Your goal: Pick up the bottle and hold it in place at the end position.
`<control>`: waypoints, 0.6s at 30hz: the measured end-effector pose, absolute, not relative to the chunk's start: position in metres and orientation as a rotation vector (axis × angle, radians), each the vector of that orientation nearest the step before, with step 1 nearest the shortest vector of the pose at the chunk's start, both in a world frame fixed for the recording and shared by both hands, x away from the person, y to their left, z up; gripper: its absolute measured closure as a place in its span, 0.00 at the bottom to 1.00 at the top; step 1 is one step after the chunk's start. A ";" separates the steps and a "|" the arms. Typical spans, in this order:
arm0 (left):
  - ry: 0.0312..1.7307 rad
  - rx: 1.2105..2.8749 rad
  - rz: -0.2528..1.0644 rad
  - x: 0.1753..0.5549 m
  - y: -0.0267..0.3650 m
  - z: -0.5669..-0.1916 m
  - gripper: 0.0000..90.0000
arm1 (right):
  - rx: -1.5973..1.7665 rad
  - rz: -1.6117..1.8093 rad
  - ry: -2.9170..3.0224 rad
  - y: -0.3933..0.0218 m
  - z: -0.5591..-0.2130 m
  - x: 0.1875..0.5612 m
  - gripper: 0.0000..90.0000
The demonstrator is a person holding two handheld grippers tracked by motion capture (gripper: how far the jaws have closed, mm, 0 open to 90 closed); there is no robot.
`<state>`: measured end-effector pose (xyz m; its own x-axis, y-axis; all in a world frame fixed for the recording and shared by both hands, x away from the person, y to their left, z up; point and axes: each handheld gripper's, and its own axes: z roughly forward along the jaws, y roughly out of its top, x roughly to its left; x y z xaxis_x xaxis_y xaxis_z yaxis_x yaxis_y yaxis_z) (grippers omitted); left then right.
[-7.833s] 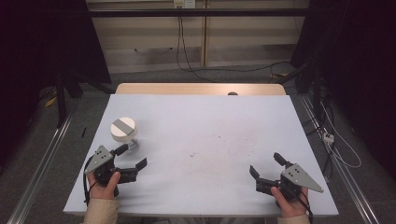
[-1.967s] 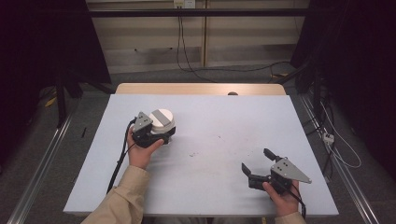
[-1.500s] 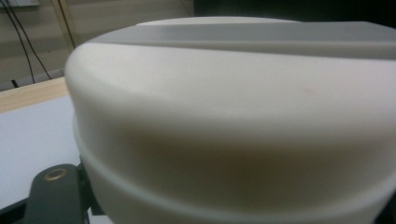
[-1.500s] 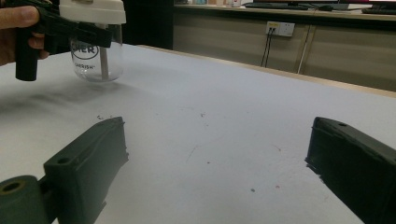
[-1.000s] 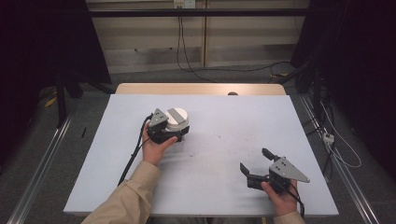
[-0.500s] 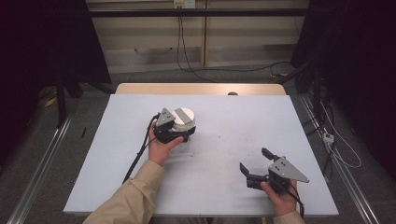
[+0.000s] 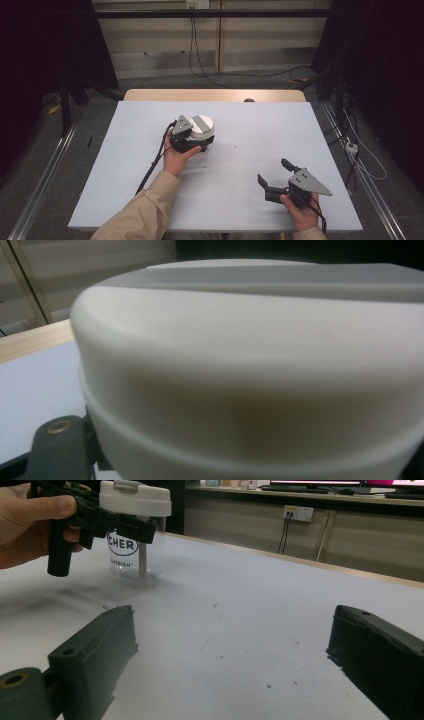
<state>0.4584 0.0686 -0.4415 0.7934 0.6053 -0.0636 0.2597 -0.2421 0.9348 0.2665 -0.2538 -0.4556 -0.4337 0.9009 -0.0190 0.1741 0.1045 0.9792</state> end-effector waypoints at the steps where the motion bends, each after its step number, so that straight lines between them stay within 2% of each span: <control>1: 0.660 1.829 0.373 0.459 0.068 -0.442 0.20 | 1.058 1.379 1.715 -0.254 -0.456 0.266 0.05; 18: 0.644 1.836 0.363 0.461 0.057 -0.446 0.20 | 1.062 1.380 1.715 -0.253 -0.456 0.266 0.05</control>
<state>0.4609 0.0569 -0.4457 0.8050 0.5901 -0.0612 0.2540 -0.2495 0.9345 0.2660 -0.2535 -0.4561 -0.4330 0.9012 -0.0176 0.1757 0.1035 0.9790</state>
